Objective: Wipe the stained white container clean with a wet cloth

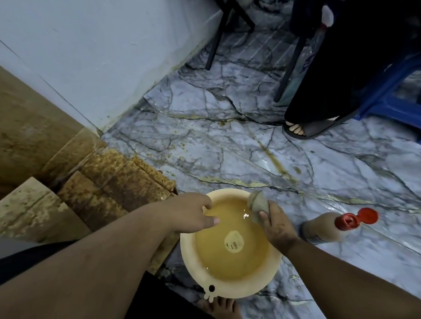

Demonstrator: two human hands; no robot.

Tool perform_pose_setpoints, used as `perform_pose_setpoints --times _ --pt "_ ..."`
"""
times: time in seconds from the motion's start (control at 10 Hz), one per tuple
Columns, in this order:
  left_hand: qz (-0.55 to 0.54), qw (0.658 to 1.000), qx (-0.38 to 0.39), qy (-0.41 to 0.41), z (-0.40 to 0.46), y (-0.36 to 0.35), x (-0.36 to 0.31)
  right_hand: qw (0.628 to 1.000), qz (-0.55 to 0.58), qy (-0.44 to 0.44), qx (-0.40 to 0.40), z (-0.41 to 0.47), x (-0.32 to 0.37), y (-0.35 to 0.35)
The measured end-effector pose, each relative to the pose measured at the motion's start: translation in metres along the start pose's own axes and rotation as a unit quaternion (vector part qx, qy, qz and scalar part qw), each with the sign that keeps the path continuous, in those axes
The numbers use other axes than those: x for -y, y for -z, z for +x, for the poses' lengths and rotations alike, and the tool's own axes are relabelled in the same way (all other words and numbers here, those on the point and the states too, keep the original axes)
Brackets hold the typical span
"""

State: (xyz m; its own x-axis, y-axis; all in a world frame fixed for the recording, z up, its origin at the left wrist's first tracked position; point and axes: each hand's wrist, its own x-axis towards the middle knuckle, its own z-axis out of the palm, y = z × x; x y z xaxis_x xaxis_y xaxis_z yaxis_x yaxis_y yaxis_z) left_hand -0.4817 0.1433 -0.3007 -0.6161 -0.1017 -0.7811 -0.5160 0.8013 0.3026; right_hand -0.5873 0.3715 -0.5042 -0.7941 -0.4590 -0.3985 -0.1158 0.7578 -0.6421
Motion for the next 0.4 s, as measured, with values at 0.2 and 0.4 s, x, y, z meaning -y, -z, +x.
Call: perform_pose_setpoints --times 0.2,0.4 --pt "-0.014 1.000 -0.011 0.007 -0.007 0.005 -0.001 1.000 -0.026 -0.003 0.016 0.004 0.003 0.005" --pt "-0.050 0.995 -0.085 0.023 -0.029 0.013 -0.003 0.979 -0.202 0.015 -0.004 -0.006 0.055 0.030"
